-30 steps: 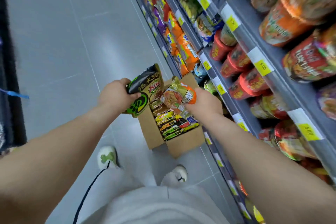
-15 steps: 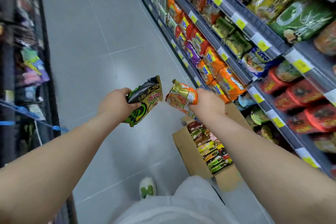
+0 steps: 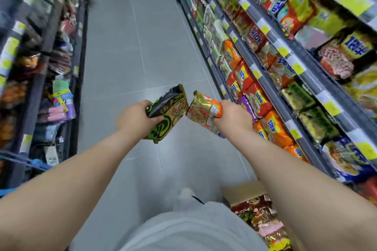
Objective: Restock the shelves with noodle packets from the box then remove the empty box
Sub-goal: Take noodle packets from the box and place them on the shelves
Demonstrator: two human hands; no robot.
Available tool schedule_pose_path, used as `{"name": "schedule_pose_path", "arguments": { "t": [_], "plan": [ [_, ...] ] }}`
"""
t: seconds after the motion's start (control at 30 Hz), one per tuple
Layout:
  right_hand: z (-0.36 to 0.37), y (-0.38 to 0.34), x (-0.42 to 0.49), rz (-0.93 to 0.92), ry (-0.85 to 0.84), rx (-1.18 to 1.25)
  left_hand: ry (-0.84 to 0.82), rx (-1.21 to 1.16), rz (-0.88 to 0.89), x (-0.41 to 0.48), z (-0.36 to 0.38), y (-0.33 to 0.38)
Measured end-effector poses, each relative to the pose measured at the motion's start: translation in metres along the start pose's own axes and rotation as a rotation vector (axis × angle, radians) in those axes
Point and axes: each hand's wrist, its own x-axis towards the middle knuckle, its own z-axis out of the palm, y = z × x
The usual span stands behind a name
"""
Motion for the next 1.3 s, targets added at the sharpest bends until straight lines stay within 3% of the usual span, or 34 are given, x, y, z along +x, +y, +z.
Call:
{"name": "schedule_pose_path", "arguments": {
  "t": [0.33,0.57,0.8,1.3],
  "plan": [
    [-0.030,-0.050,0.207,-0.022,0.086,0.001,0.038,-0.002,0.004,0.204,-0.054,0.025],
    [-0.036,-0.089,0.350,0.111,0.177,0.042,-0.019,-0.017,0.113,0.381,-0.089,0.049],
    [-0.062,-0.094,0.462,0.256,0.234,0.020,-0.061,0.048,0.266,0.528,-0.115,0.120],
    [-0.125,-0.017,0.668,0.407,0.408,-0.090,-0.014,0.069,0.611,0.752,-0.089,0.319]
  ]
}}
